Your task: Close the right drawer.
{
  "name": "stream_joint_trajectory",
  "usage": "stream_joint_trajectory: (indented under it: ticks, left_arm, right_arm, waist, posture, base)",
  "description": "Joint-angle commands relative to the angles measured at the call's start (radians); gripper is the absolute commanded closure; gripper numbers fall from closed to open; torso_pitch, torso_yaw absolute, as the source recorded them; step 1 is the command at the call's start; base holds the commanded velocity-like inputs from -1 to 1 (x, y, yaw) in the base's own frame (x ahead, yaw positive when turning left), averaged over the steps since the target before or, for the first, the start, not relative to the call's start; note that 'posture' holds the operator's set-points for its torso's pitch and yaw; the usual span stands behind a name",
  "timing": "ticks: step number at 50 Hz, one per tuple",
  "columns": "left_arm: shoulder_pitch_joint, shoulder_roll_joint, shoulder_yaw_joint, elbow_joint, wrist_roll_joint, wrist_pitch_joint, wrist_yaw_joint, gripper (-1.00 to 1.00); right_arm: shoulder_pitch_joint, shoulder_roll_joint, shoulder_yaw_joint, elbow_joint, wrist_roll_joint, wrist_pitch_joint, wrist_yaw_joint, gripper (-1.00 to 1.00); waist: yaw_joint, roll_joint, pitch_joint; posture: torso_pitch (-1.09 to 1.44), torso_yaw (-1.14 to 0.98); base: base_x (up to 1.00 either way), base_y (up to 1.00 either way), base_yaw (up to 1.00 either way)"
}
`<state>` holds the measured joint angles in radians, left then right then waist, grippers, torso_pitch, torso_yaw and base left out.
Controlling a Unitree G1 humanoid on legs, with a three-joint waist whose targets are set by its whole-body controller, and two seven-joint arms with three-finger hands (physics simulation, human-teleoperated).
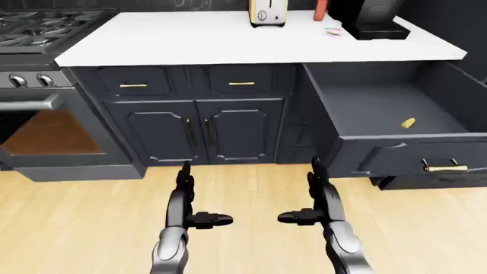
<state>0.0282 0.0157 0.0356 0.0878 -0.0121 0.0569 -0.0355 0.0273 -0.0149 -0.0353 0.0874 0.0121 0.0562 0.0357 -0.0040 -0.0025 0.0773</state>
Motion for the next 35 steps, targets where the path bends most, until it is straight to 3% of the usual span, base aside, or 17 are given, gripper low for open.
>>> stream_joint_trajectory:
  ticks: [1,3,4,5,7,8,11,12,13,15,19,22,28,35]
  left_arm:
    - [-0.025,0.005,0.02,-0.105,0.014,-0.113,0.038,-1.0]
    - [-0.02,-0.001,0.028,-0.122,0.003,-0.139,0.054,-1.0]
    - [-0.013,0.005,0.022,-0.159,0.006,-0.095,0.048,-1.0]
    - [-0.006,0.002,0.026,-0.175,-0.001,-0.101,0.05,-1.0]
    - [0.002,0.006,0.017,-0.192,0.036,-0.115,0.061,-1.0]
    - [0.005,0.006,0.01,-0.194,0.05,-0.12,0.062,-1.0]
    - [0.016,0.003,0.016,-0.249,0.065,-0.121,0.073,-1.0]
    - [0.027,-0.006,0.028,-0.332,-0.002,-0.058,0.051,-1.0]
    - [0.041,-0.003,0.031,-0.405,0.016,-0.054,0.066,-1.0]
    - [0.075,-0.005,0.028,-0.537,0.038,-0.032,0.075,-1.0]
    - [0.104,-0.013,0.024,-0.642,0.061,-0.03,0.071,-1.0]
    - [0.123,-0.021,0.034,-0.683,0.077,-0.12,0.082,-1.0]
    - [0.174,-0.032,0.029,-0.848,0.053,-0.126,0.055,-1.0]
    - [0.218,-0.04,0.01,-0.923,0.079,-0.181,0.036,-1.0]
  right_arm:
    - [-0.007,0.003,-0.003,-0.142,0.005,-0.066,-0.014,-1.0]
    - [-0.009,0.001,-0.014,-0.135,0.043,-0.066,0.004,-1.0]
    - [-0.014,0.002,-0.011,-0.13,0.03,-0.065,-0.011,-1.0]
    - [-0.011,-0.001,-0.005,-0.137,0.019,-0.085,-0.01,-1.0]
    - [-0.005,0.001,0.0,-0.166,-0.014,-0.131,-0.032,-1.0]
    - [0.002,-0.002,0.006,-0.178,-0.028,-0.147,-0.03,-1.0]
    - [0.018,0.005,-0.003,-0.23,-0.015,-0.145,-0.033,-1.0]
    - [0.044,0.007,0.018,-0.291,0.062,-0.092,0.041,-1.0]
    - [0.048,-0.002,0.036,-0.286,-0.025,-0.113,0.014,-1.0]
    - [0.066,-0.003,0.038,-0.354,-0.045,-0.094,0.017,-1.0]
    - [0.083,0.001,0.047,-0.465,-0.113,-0.057,0.002,-1.0]
    - [0.111,-0.004,0.075,-0.608,-0.23,-0.057,-0.011,-1.0]
    - [0.179,0.013,0.061,-0.76,-0.208,-0.158,-0.021,-1.0]
    - [0.193,0.019,0.05,-0.94,-0.198,-0.092,0.001,-1.0]
  waist:
    - [-0.002,-0.008,-0.001]
    - [0.007,-0.002,-0.063]
    - [0.008,-0.002,-0.052]
    - [0.004,-0.008,-0.019]
    - [0.004,-0.007,-0.07]
    - [0.006,-0.007,-0.075]
    - [0.009,-0.004,-0.076]
    - [0.009,-0.003,-0.078]
    - [0.008,-0.003,-0.082]
    - [0.005,-0.002,-0.08]
    - [0.005,-0.005,-0.081]
    - [0.009,-0.003,-0.085]
    - [0.009,-0.001,-0.083]
    - [0.009,-0.004,-0.076]
  posture:
    - [0.0,0.0]
    - [0.0,0.0]
    - [0.0,0.0]
    - [0.0,0.0]
    - [0.0,0.0]
    - [0.0,0.0]
    - [0.0,0.0]
    - [0.0,0.0]
    - [0.0,0.0]
    - [0.0,0.0]
    - [0.0,0.0]
    - [0.0,0.0]
    - [0.0,0.0]
    - [0.0,0.0]
  base:
    - [0.0,0.0,0.0]
    - [0.0,0.0,0.0]
    - [0.0,0.0,0.0]
    - [0.0,0.0,0.0]
    - [0.0,0.0,0.0]
    - [0.0,0.0,0.0]
    - [0.0,0.0,0.0]
    - [0.0,0.0,0.0]
    - [0.0,0.0,0.0]
    - [0.0,0.0,0.0]
    - [0.0,0.0,0.0]
    - [0.0,0.0,0.0]
    - [0.0,0.0,0.0]
    - [0.0,0.0,0.0]
